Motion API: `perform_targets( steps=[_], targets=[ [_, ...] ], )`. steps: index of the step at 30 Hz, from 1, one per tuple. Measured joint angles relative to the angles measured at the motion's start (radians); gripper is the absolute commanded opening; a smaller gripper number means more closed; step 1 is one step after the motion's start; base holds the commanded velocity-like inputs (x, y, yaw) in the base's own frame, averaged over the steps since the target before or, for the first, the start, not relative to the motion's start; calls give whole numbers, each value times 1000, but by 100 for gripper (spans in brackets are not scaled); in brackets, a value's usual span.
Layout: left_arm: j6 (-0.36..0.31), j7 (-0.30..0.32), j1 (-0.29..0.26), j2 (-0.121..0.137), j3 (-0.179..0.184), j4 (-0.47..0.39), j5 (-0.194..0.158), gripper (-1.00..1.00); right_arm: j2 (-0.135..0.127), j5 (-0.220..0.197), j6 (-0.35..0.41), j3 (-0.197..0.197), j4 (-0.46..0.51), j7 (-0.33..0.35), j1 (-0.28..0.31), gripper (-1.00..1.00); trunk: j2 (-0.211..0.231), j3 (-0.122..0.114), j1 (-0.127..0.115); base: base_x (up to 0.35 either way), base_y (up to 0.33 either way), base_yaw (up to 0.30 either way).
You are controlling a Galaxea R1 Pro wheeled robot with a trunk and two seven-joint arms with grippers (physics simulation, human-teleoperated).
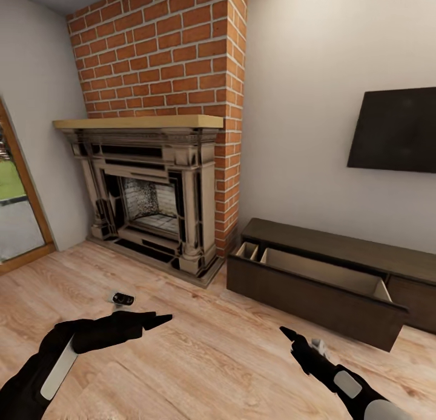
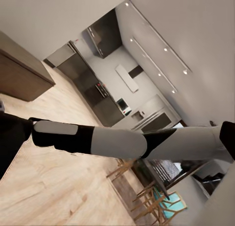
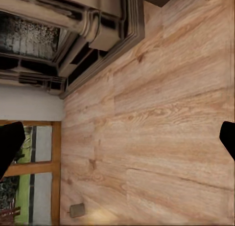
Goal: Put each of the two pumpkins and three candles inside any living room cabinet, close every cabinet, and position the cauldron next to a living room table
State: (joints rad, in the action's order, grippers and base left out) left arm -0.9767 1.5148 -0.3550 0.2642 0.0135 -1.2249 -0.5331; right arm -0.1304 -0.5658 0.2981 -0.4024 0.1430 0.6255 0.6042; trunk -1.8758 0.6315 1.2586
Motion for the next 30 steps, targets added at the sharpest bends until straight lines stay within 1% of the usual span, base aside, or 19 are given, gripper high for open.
perform_targets(
  steps=[3, 4, 5, 6, 7, 9, 11, 13, 15, 17, 18, 19, 21, 22, 23, 24, 27, 29, 30],
  targets=[
    [1, -21, 0, 0, -1, 0, 0, 100, 0, -4, 1, 70, 58, -107, 0, 100, 0, 0, 0, 0, -1, 271],
    [1, -43, 0, 1, -2, 1, 0, 100, 0, -5, 1, 92, 76, -143, 0, 100, 0, 0, 0, 0, 0, 271],
    [1, -87, 0, 2, -5, 1, 0, 100, 0, -6, 1, 114, 94, -185, 0, 100, 0, 0, 0, 0, 0, 271],
    [0, -106, 0, 2, -6, 1, 0, 100, 0, -6, 1, 119, 99, -196, 0, 100, 0, 0, 0, 0, 0, 271],
    [0, -143, 0, 3, -10, 3, 0, 100, 0, -6, 1, 126, 105, -212, 0, 100, 0, 0, 0, 0, 0, 271],
    [-2, -226, -1, 5, -38, 22, 0, 100, 0, -6, 0, 133, 111, -230, 0, 100, 0, 0, 0, 0, 0, 271],
    [-3, -319, -3, 5, -82, 77, 1, 100, 0, -5, 0, 136, 113, -239, 0, 100, 0, 0, 0, 0, 0, 271],
    [-4, -412, -8, 6, -112, 148, 1, 100, 1, -4, 1, 138, 114, -259, 0, 100, 0, 0, 0, 0, 0, 271],
    [-5, -504, -18, 4, -124, 201, 1, 100, 2, -5, -1, 139, 115, -292, 0, 100, 0, 0, 0, 0, 0, 271],
    [-3, -635, -25, 2, -130, 228, -1, 100, 6, -5, -13, 150, 116, -332, 0, 100, 0, 0, 0, 0, 0, 271],
    [-2, -745, -29, 1, -134, 238, -5, 100, 12, -5, -19, 175, 117, -359, 0, 100, 0, 0, 0, 0, 0, 271],
    [-2, -785, -30, 1, -136, 240, -8, 100, 15, -5, -21, 186, 118, -368, 0, 100, 0, 0, 0, 0, 0, 271],
    [1, -927, -34, -2, -149, 245, -11, 100, 26, -6, -24, 235, 120, -403, 0, 100, 0, 0, 0, 0, 0, 271],
    [2, -986, -37, -3, -156, 247, -13, 100, 31, -6, -26, 255, 128, -426, 0, 100, 0, 0, 0, 0, 0, 271],
    [3, -1037, -39, -4, -165, 248, -14, 100, 37, -7, -27, 271, 139, -454, 0, 100, 0, 0, 0, 0, 0, 271],
    [3, -1094, -41, -6, -178, 248, -15, 100, 47, -7, -28, 288, 157, -507, 0, 100, 0, 0, 0, 0, 0, 271],
    [6, -1179, -42, -15, -209, 249, -17, 100, 75, -7, -33, 328, 180, -617, 0, 100, 0, 0, 0, 0, 0, 271],
    [19, -1271, -44, -18, -223, 250, -17, 100, 95, -3, -35, 389, 186, -700, 2, 100, 0, 0, 0, 0, 0, 271],
    [44, -1345, -44, -19, -226, 250, -18, 100, 104, -1, -38, 429, 188, -749, 2, 100, 0, 0, 0, 0, 0, 271]
  ],
)
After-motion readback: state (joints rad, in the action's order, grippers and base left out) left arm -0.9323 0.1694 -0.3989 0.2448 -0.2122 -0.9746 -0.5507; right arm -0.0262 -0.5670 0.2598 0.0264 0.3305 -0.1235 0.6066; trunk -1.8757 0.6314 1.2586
